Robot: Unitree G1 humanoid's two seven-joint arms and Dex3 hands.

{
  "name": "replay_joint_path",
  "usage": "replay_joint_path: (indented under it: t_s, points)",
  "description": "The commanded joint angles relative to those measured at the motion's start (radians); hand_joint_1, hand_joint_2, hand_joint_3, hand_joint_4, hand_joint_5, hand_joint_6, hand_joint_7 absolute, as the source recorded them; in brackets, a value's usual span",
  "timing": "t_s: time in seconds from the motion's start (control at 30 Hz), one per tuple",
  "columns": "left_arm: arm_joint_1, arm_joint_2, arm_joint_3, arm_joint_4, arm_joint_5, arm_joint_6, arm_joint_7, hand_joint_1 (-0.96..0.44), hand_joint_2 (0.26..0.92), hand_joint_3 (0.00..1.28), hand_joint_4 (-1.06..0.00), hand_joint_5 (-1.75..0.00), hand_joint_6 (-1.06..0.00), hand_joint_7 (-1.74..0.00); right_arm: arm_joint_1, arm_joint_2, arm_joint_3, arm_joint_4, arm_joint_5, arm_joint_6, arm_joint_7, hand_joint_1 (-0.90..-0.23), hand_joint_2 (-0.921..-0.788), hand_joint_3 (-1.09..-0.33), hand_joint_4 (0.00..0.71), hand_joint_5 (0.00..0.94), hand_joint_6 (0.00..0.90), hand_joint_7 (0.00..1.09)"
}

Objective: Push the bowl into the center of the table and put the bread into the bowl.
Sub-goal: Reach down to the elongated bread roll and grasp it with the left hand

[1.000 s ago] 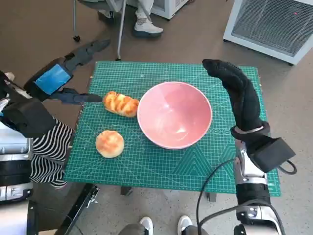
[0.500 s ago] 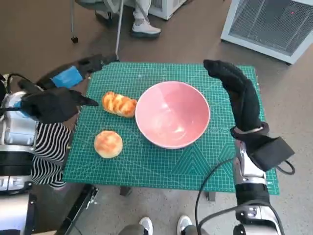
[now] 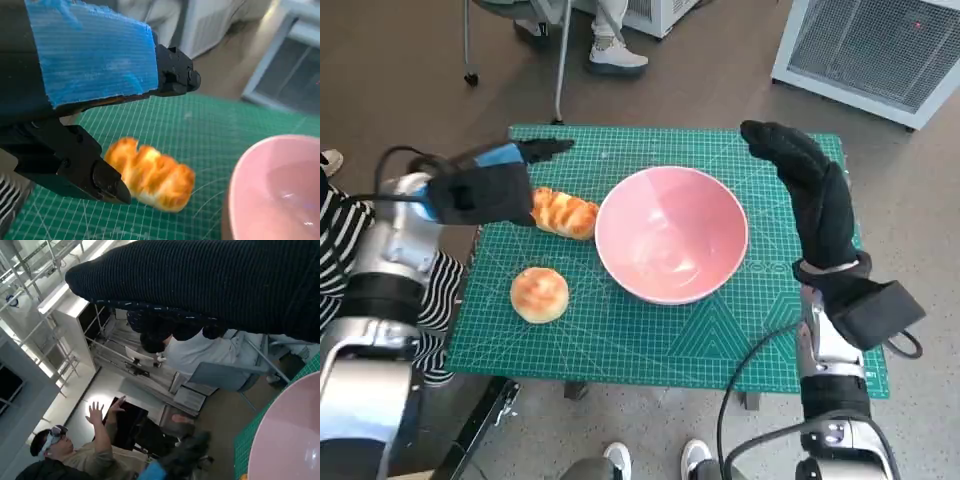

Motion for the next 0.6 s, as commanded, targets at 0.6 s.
replay_joint_path:
  t_s: [0.6]
  points:
    - [-0.095,-0.119,-0.119,0.245,0.103,0.098,0.082,0.00,0.752,0.01,-0.12,-0.02,-0.28,-0.02,0.042,-0.002,-0.007,0.003,0.024,0.007,0.002,-0.815,-0.921,-0.789,0.229,0.006,0.012,0.63]
